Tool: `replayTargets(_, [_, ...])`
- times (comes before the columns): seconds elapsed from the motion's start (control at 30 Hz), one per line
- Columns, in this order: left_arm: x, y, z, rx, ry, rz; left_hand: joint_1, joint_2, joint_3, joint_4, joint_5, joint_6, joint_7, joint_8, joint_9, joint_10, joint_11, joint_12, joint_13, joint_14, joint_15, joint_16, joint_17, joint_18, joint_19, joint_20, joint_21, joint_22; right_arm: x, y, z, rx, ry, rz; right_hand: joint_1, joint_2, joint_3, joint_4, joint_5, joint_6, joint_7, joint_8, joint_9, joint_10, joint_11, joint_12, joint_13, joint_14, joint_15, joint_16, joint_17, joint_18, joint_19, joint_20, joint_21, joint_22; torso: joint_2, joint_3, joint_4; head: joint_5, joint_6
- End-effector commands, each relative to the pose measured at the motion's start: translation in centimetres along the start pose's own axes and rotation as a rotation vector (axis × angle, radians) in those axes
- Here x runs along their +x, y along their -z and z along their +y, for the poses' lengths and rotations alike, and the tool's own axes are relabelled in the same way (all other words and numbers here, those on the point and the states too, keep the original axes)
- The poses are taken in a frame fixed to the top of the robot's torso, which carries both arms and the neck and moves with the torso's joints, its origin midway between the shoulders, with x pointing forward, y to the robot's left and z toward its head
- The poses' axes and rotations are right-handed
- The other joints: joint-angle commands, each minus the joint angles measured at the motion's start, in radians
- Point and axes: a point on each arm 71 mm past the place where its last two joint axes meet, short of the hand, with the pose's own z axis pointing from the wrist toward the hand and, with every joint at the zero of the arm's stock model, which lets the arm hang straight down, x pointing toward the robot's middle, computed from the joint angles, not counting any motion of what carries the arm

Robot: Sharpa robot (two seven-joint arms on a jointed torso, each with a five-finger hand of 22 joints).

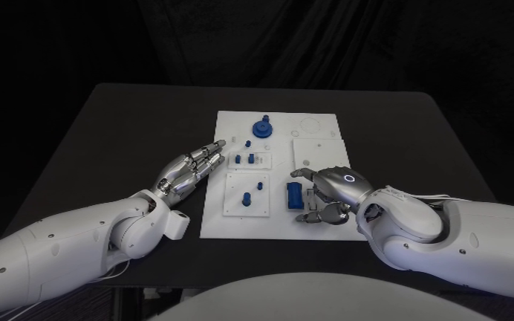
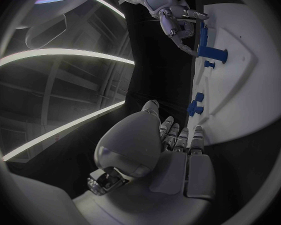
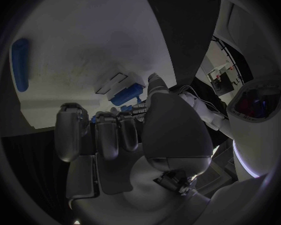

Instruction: Assemble the parts on the task board

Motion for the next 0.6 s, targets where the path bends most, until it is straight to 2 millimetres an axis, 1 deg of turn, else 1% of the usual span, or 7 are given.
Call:
replayTargets(0.03, [0.2,0.0,-0.2,0.042,0.013,0.009,-0.004,-0.002,0.006,0.001,-0.005,0.004,0.004,0.007,0.001,0.000,0.009,0.005,0.001,0.001,0.006,-0.004,-0.001,0.018,-0.001,0.009,0.003,0.002,-0.2,0.1,0.0,0.016,-0.014,-0.031,-0.002,-0.019,-0.014,0.000,-0.008,-0.024,-0.001,-0.020,-0.011,0.051,0.005,-0.006,0.206,0.098,0.001,-0.004,0.252,0.006,0.010,0.000,-0.005,0.202,0.000,0.0000,0.0003,0.000,0.000])
replayTargets(0.13, [0.2,0.0,-0.2,0.042,0.013,0.009,-0.004,-0.002,0.006,0.001,-0.005,0.004,0.004,0.007,0.001,0.000,0.009,0.005,0.001,0.001,0.006,-0.004,-0.001,0.018,-0.001,0.009,0.003,0.002,-0.3,0.2,-0.1,0.014,-0.022,-0.047,0.000,-0.040,-0.033,0.001,-0.012,-0.057,-0.004,-0.047,-0.025,0.047,0.003,-0.010,0.201,0.097,-0.001,-0.007,0.249,0.008,0.008,-0.001,-0.012,0.200,0.000,0.0002,-0.0005,0.000,0.000])
replayTargets(0.27, [0.2,0.1,-0.2,0.042,0.013,0.008,-0.004,-0.002,0.006,0.001,-0.005,0.004,0.004,0.007,0.001,0.000,0.009,0.005,0.001,0.001,0.006,-0.004,-0.001,0.018,-0.001,0.009,0.003,0.002,-0.6,0.4,-0.1,0.008,-0.036,-0.081,0.000,-0.035,-0.030,0.001,-0.013,-0.058,-0.005,-0.043,-0.024,0.044,0.003,-0.013,0.198,0.096,-0.002,-0.008,0.246,0.009,0.006,-0.002,-0.016,0.199,0.000,0.0000,-0.0001,0.001,0.000])
replayTargets(0.43, [0.1,0.1,-0.2,0.042,0.013,0.006,-0.004,-0.002,0.006,0.001,-0.005,0.004,0.005,0.007,0.001,0.000,0.010,0.005,0.001,0.001,0.006,-0.004,-0.001,0.018,-0.001,0.009,0.003,0.002,-1.1,0.7,0.0,-0.012,-0.059,-0.132,0.001,0.031,0.020,-0.001,0.020,-0.031,-0.006,0.003,-0.017,0.051,0.001,-0.007,0.205,0.098,-0.003,-0.005,0.251,0.007,0.010,-0.003,-0.009,0.201,0.000,0.0000,-0.0010,0.004,0.000])
replayTargets(0.47, [0.1,0.2,-0.2,0.042,0.013,0.006,-0.004,-0.002,0.006,0.001,-0.005,0.004,0.005,0.007,0.001,0.000,0.010,0.005,0.001,0.001,0.006,-0.004,-0.001,0.018,-0.001,0.009,0.003,0.002,-1.1,0.7,0.0,-0.016,-0.062,-0.140,-0.005,0.068,0.041,-0.002,0.044,-0.004,-0.005,0.039,-0.009,0.056,0.002,-0.001,0.210,0.099,-0.003,-0.003,0.254,0.006,0.013,-0.003,-0.006,0.203,0.000,0.0000,-0.0005,0.004,0.000])
replayTargets(0.53, [0.1,0.2,-0.2,0.042,0.013,0.005,-0.004,-0.002,0.006,0.001,-0.005,0.004,0.005,0.007,0.001,0.000,0.010,0.005,0.001,0.001,0.006,-0.004,-0.001,0.018,-0.001,0.009,0.003,0.002,-1.3,0.9,0.1,-0.024,-0.069,-0.155,-0.007,0.097,0.059,-0.005,0.065,0.047,-0.006,0.102,0.003,0.068,0.001,0.011,0.222,0.100,-0.003,0.000,0.259,0.004,0.018,-0.004,0.003,0.206,0.000,0.0003,-0.0003,0.003,0.000])
replayTargets(0.6, [0.1,0.2,-0.2,0.043,0.012,0.004,-0.004,-0.003,0.007,0.001,-0.004,0.005,0.005,0.007,0.001,0.000,0.010,0.006,0.001,0.001,0.006,-0.004,-0.001,0.018,-0.001,0.009,0.004,0.002,-1.5,1.2,0.0,-0.024,-0.088,-0.165,-0.009,0.120,0.068,-0.007,0.091,0.083,-0.006,0.131,0.007,0.074,0.000,0.019,0.229,0.101,-0.004,0.002,0.261,0.002,0.022,-0.004,0.009,0.208,0.000,0.0001,-0.0004,0.003,0.000])
